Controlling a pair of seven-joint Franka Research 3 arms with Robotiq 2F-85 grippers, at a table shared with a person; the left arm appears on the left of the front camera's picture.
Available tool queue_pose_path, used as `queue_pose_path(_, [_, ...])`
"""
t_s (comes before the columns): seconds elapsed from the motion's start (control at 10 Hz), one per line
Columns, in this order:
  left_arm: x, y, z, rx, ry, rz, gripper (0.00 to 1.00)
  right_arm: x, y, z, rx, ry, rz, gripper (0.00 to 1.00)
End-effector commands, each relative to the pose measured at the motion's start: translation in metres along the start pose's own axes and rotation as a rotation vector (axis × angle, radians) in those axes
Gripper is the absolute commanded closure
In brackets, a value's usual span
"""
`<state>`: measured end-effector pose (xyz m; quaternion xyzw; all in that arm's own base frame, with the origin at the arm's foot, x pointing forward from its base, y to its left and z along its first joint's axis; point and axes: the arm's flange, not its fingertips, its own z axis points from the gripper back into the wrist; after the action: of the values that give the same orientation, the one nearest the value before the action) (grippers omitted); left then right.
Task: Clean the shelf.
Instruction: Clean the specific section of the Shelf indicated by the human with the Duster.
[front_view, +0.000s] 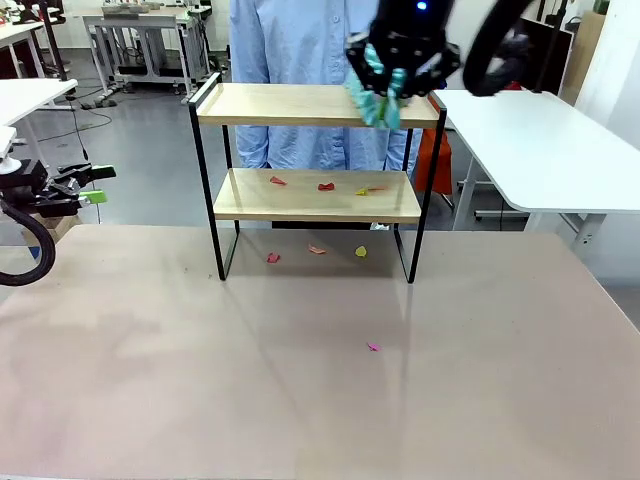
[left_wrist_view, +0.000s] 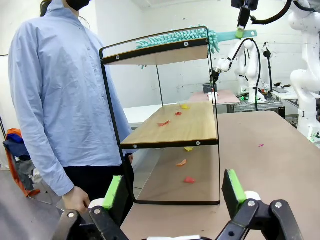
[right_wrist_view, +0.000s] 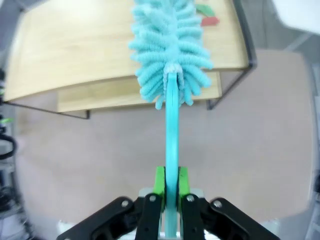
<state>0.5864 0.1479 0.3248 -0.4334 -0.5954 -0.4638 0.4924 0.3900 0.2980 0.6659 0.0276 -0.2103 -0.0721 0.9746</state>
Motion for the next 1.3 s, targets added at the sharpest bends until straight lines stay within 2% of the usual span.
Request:
queue_pose_path(0.0, [0.003, -0.002, -0.001, -0.009, 0.005, -0.010, 0.00, -0.008, -0.044, -0.001, -0.003, -0.007, -0.006, 0.87])
queue_pose_path(0.2, [0.003, -0.002, -0.001, -0.009, 0.005, -0.010, 0.00, -0.012, -0.066, 0.014, 0.010, -0.092, 0.003, 0.87])
queue_pose_path(0.3, [0.003, -0.002, -0.001, -0.009, 0.005, -0.010, 0.00, -0.001, -0.040, 0.003, -0.041, -0.023, -0.027, 0.87])
queue_pose_path(0.6, [0.003, -0.002, -0.001, -0.009, 0.005, -0.010, 0.00, -0.001, -0.040, 0.003, -0.041, -0.023, -0.027, 0.87])
queue_pose_path(0.7, [0.003, -0.002, -0.001, -0.009, 0.005, -0.010, 0.00, -0.008, -0.041, 0.003, -0.048, -0.042, -0.007, 0.87])
queue_pose_path(0.9, [0.003, -0.002, -0.001, -0.009, 0.005, -0.010, 0.00, -0.010, -0.049, 0.035, -0.007, -0.174, -0.032, 0.87])
queue_pose_path(1.0, [0.003, -0.002, -0.001, -0.009, 0.005, -0.010, 0.00, -0.012, -0.053, 0.046, 0.027, -0.206, -0.013, 0.87])
queue_pose_path(1.2, [0.003, -0.002, -0.001, -0.009, 0.005, -0.010, 0.00, -0.013, -0.057, 0.061, 0.063, -0.209, 0.014, 0.87])
